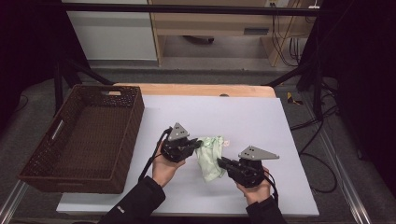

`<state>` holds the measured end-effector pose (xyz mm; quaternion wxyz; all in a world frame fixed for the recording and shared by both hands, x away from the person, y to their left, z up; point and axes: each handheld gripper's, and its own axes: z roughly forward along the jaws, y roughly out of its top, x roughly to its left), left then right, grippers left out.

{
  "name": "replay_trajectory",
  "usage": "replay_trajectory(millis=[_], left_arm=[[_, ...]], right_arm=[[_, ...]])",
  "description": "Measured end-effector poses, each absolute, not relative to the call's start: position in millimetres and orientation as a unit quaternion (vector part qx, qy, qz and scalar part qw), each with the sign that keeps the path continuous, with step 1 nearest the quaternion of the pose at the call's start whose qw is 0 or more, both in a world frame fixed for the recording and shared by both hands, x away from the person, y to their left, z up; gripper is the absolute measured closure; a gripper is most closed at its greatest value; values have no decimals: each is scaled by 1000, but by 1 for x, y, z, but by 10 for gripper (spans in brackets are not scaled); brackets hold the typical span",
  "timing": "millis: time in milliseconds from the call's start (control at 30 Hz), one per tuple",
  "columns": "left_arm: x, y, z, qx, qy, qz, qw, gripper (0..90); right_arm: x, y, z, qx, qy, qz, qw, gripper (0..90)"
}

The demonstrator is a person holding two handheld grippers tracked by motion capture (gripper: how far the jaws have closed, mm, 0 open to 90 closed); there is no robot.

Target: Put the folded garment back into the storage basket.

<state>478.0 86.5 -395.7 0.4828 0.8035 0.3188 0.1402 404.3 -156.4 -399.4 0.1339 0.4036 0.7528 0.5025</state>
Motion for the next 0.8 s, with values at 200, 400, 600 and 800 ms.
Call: replay_trajectory(millis=[200,400,600,800], left_arm=[[478,91,-384,804,314,151,482,846],[478,98,-373,802,313,159,484,846],[479,106,-361,801,312,170,481,846],[479,116,-353,798,316,177,482,846]], right_arm=[[405,-152,-392,391,747,519,140,858],[406,-146,-384,381,745,529,145,858],[409,-138,-379,370,744,537,145,858],[412,-129,-371,359,742,547,146,859]])
